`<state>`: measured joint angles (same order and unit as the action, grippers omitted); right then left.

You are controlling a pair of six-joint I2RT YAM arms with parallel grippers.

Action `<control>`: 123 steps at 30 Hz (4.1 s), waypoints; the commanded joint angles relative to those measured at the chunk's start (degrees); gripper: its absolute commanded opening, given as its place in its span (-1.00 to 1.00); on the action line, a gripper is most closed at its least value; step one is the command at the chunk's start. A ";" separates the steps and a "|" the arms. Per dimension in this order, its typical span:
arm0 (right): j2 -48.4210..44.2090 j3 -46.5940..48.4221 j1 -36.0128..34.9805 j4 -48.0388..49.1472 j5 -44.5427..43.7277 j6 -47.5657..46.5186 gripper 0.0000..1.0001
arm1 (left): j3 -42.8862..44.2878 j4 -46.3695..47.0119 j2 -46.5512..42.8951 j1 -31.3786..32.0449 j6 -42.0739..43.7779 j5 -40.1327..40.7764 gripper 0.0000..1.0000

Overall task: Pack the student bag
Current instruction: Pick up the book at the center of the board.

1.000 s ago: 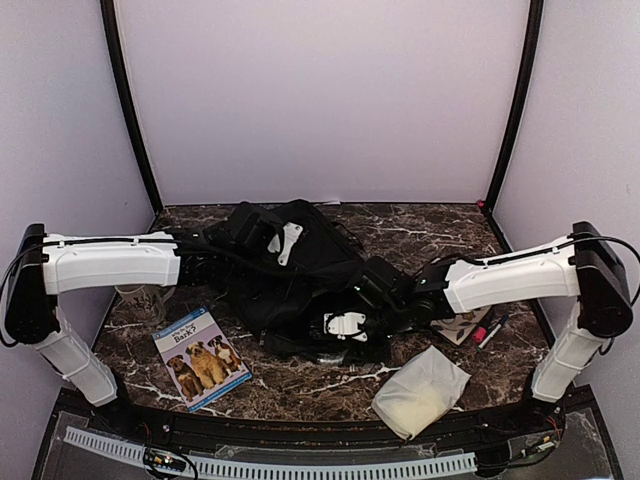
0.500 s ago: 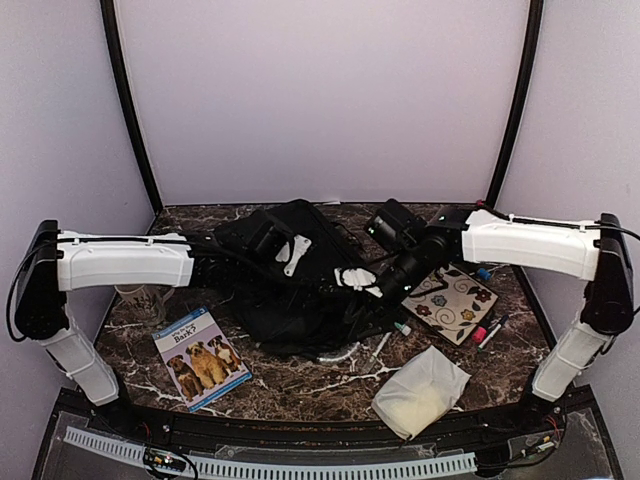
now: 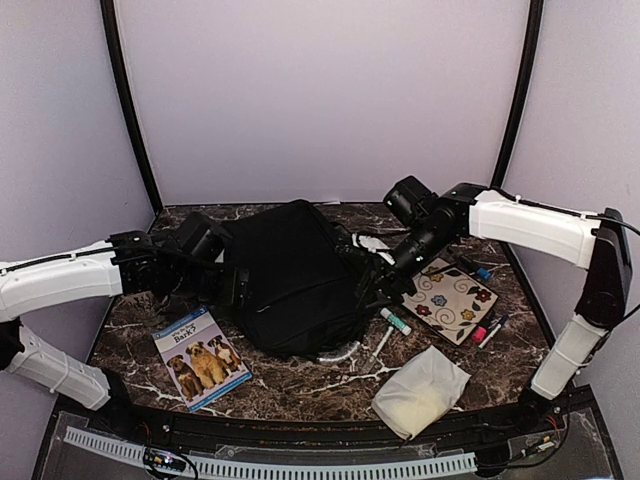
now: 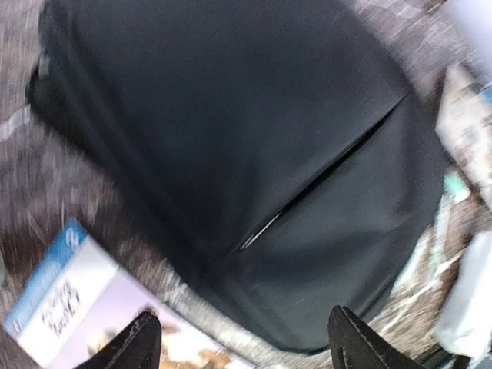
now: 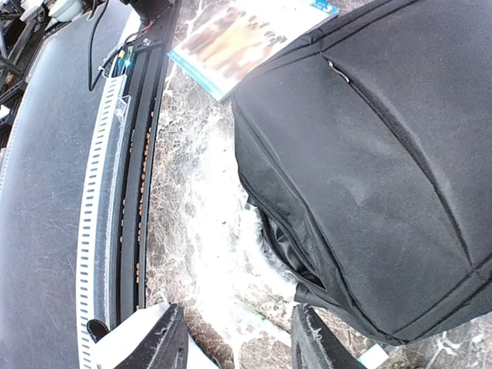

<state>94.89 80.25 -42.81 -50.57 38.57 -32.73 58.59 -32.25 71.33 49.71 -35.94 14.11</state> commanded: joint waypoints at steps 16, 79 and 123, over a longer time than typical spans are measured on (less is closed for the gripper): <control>11.48 7.11 -7.49 15.90 -4.56 11.20 -0.12 | -19.05 -23.23 -17.04 0.12 -40.93 0.61 0.42; 54.93 33.59 -24.04 24.28 -22.84 34.48 -0.21 | -41.25 2.64 -16.82 -8.21 -47.94 -0.28 0.36; 51.90 23.23 -17.05 13.08 -35.46 27.37 -0.29 | -47.09 16.33 -21.25 -8.24 -45.63 -9.52 0.53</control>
<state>139.52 109.06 -61.49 -21.98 11.31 -4.49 14.11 -9.98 49.47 41.10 -78.96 6.63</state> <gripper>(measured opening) 0.357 0.760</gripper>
